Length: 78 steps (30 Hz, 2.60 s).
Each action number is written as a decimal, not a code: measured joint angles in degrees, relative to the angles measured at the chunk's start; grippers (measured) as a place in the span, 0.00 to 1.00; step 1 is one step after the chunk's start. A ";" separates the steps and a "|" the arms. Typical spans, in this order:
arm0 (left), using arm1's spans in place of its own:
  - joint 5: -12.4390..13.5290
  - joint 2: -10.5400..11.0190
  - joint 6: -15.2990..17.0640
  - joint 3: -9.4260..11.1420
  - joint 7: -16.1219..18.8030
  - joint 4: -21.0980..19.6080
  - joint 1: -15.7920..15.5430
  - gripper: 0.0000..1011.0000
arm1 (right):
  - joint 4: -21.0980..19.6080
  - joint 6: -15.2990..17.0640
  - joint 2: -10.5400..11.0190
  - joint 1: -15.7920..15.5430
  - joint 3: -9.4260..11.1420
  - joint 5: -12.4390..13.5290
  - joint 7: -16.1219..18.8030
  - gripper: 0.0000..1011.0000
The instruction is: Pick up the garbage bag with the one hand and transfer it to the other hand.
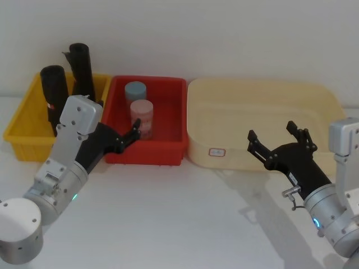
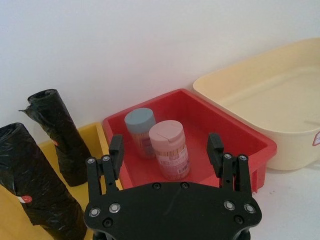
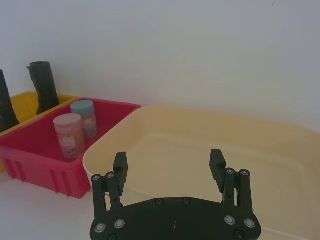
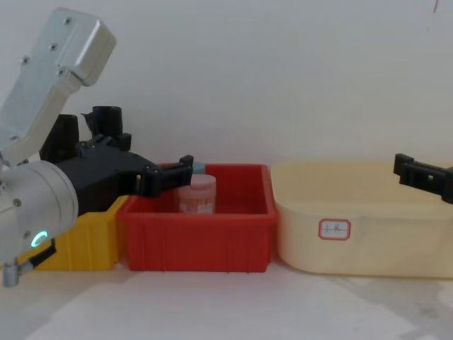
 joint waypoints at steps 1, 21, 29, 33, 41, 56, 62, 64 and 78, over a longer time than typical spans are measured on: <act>0.00 0.00 0.00 0.00 0.00 0.00 0.00 0.99 | 0.00 0.00 0.00 0.00 0.00 0.00 0.00 0.99; 0.00 0.00 0.00 0.00 0.00 0.00 0.00 0.99 | 0.00 0.00 0.00 0.00 0.00 0.00 0.00 0.99; 0.00 0.00 0.00 0.00 0.00 0.00 0.00 0.99 | 0.00 0.00 0.00 0.00 0.00 0.00 0.00 0.99; 0.00 0.00 0.00 0.00 0.00 0.00 0.00 0.99 | 0.07 0.13 -0.03 0.23 0.01 0.05 0.19 0.99; 0.00 0.00 0.00 0.00 0.00 0.00 0.00 0.99 | 1.05 2.48 -0.04 3.04 -0.30 1.33 2.62 0.99; 0.10 0.75 2.34 -1.10 0.69 -2.26 0.61 0.99 | 5.65 13.75 -1.37 16.61 -4.96 2.28 8.92 0.99; -0.51 4.05 8.21 -3.86 0.08 -6.94 1.30 0.99 | 8.10 17.73 -2.80 21.60 -6.94 2.64 10.35 0.99; -1.01 5.01 9.64 -4.80 -0.39 -8.13 1.42 0.99 | 8.69 18.68 -3.19 22.61 -7.36 2.73 10.60 0.99; -8.03 12.74 21.00 -14.53 -6.99 -15.15 1.45 0.99 | 12.94 23.92 -6.41 29.18 -10.18 3.76 11.50 0.99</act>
